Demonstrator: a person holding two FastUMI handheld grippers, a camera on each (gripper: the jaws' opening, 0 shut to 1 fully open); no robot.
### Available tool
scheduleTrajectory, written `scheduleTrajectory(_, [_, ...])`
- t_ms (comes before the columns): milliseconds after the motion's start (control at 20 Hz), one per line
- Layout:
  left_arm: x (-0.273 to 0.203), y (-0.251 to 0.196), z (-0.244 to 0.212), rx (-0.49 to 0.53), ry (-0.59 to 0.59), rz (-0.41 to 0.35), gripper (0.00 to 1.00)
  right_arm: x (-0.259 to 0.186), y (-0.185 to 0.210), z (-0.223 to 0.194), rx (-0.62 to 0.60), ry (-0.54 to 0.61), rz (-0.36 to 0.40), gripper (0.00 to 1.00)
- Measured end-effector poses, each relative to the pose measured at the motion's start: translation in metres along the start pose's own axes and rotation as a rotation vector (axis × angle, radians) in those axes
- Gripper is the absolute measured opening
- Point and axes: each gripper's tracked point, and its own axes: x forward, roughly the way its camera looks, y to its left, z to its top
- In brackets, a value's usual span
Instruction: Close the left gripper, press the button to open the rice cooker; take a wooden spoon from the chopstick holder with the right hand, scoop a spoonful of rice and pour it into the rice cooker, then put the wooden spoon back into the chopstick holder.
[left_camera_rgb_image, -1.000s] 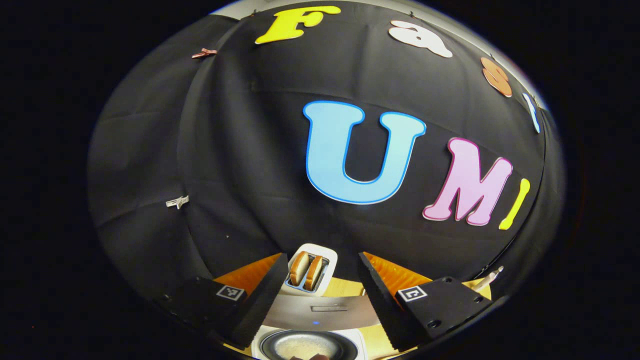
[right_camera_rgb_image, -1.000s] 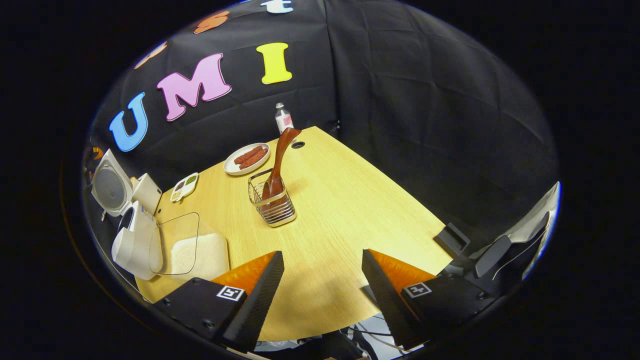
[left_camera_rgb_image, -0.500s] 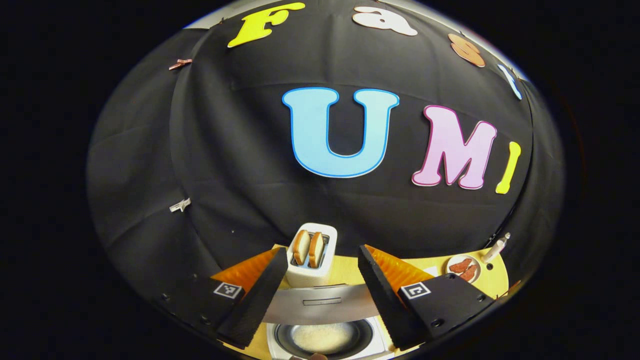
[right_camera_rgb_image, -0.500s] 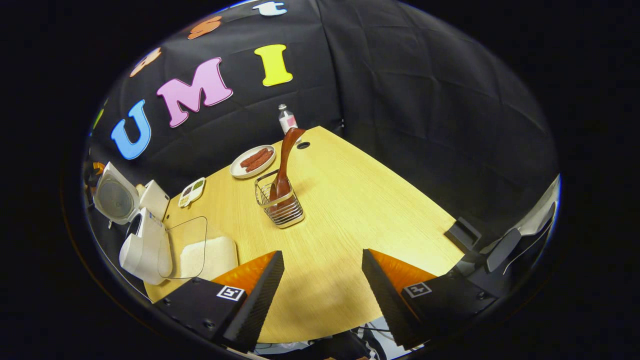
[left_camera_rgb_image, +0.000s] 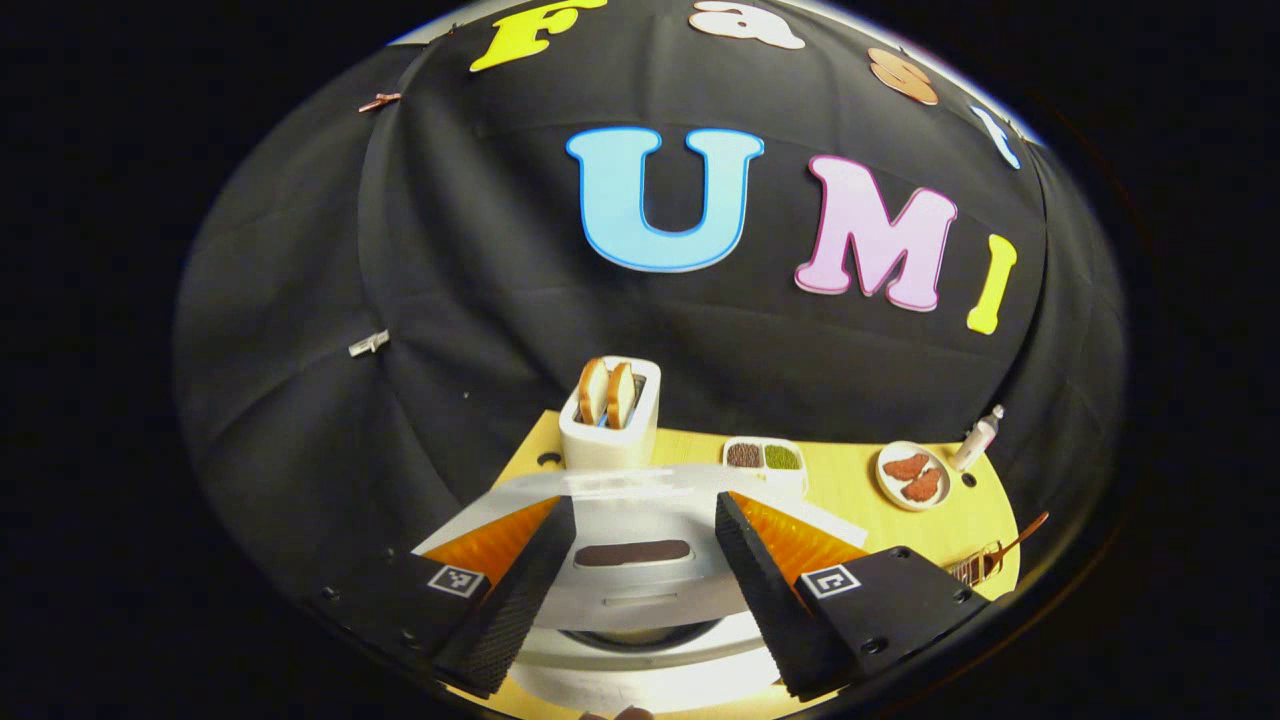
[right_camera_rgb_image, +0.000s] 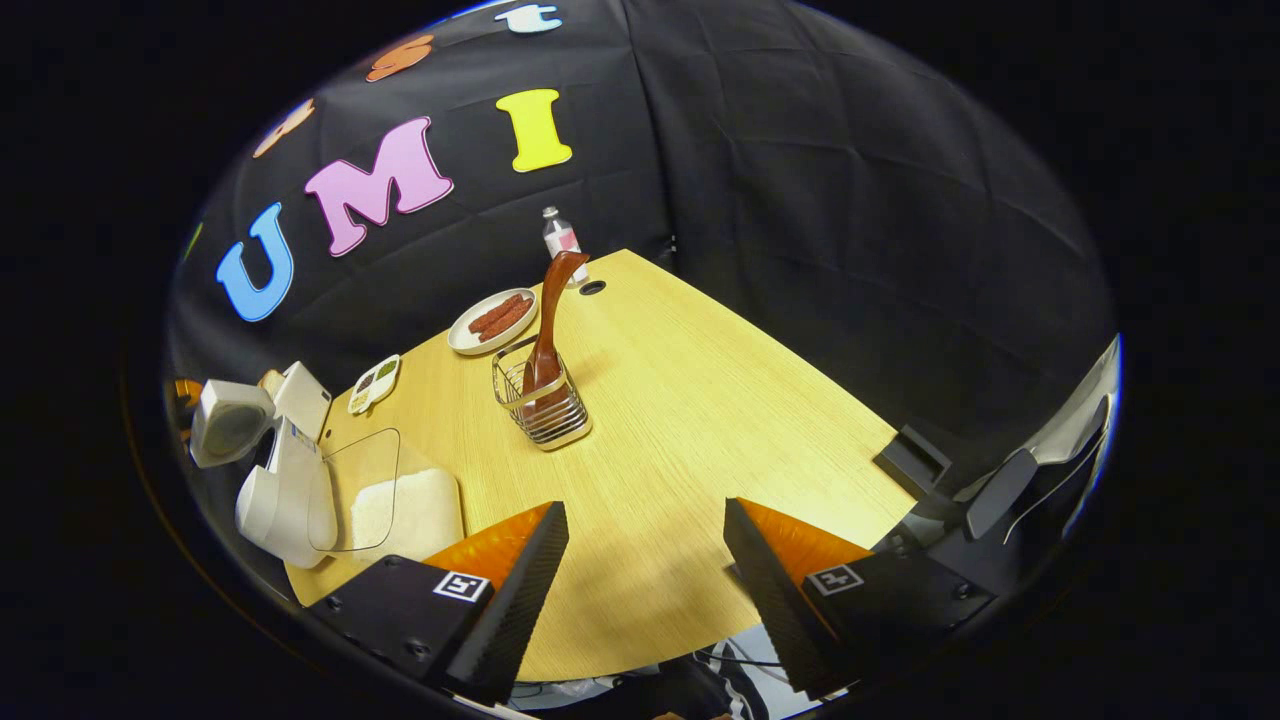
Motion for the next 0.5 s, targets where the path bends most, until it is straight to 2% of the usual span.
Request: scheduleTrajectory(500, [0.012, -0.006, -0.077, 0.016, -0.028, 0.031, 1.0, -0.012, 0.019, -0.021, -0.111, 0.039, 0.072, 0.99])
